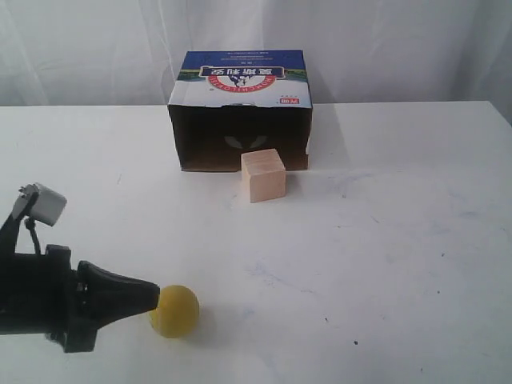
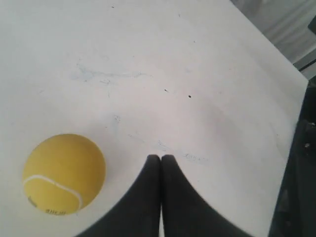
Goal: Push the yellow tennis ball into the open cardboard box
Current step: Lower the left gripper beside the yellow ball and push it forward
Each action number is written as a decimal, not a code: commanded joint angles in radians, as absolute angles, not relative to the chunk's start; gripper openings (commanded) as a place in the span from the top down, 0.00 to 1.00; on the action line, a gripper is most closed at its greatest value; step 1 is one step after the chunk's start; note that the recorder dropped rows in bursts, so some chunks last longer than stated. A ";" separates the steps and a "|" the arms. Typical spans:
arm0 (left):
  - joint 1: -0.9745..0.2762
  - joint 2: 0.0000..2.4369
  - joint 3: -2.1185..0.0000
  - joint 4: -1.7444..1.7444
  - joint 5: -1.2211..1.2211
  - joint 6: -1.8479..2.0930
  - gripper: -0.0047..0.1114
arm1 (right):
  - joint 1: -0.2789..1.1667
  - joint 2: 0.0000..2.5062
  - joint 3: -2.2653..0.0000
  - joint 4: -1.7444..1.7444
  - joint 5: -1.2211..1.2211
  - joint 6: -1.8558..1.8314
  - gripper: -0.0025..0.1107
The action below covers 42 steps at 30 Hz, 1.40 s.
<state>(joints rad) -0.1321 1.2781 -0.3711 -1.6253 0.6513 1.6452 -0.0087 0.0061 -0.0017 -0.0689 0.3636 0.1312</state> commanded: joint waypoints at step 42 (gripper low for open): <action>-0.234 1.654 -0.618 -1.744 0.539 1.941 0.96 | -0.010 0.000 0.000 -0.074 0.351 0.137 0.98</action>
<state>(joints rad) -0.2305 1.6551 -0.5927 -1.7227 0.5221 1.9310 -0.0087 0.0061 -0.0017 -0.0689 0.3636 0.1312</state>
